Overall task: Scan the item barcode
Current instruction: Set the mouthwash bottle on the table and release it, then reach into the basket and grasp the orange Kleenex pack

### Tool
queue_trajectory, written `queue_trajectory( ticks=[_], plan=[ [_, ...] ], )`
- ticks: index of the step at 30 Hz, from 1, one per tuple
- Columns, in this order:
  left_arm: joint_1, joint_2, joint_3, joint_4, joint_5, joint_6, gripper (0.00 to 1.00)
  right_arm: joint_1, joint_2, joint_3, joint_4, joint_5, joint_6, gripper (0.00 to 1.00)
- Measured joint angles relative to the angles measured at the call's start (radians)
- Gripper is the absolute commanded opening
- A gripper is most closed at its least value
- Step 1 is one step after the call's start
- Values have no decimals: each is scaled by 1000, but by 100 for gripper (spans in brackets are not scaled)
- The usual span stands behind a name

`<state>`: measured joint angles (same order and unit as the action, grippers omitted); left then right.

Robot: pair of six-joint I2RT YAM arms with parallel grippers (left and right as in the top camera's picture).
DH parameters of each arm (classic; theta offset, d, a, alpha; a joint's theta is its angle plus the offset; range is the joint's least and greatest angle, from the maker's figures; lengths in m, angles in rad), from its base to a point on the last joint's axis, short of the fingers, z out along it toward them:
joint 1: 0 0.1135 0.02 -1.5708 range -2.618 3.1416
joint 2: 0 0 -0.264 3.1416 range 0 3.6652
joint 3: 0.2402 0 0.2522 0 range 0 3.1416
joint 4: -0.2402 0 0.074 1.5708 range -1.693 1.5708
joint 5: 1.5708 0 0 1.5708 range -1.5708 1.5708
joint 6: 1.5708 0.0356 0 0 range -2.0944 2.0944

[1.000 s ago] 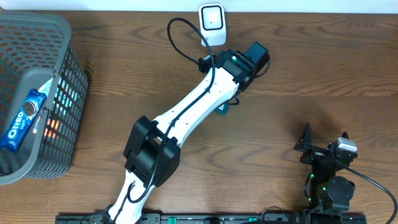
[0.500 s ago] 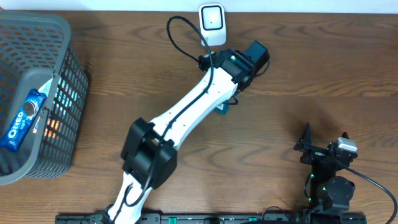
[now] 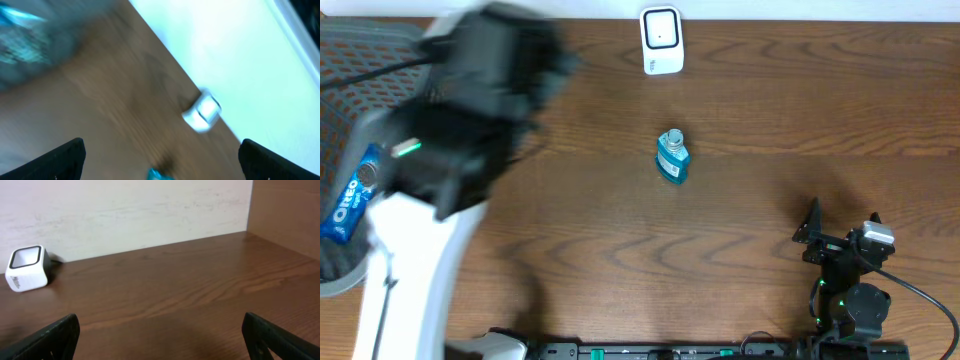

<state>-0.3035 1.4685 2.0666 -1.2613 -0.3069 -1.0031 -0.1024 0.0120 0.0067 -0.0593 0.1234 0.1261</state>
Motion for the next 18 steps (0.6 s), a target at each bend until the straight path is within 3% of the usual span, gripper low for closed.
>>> queue_trajectory(
  ticks=[3,8,13,18],
  plan=[
    [298,-72,0,-53,-15,150,98,0,0,0,0,0,0,99],
    [582,-48,4,-169,-14,252,98,0,0,0,0,0,0,99],
    [821,119,-41,-204,56,236,98,0,0,0,0,0,0,99],
    [895,325,-60,-197,110,235,98,0,0,0,0,0,0,99]
  ],
)
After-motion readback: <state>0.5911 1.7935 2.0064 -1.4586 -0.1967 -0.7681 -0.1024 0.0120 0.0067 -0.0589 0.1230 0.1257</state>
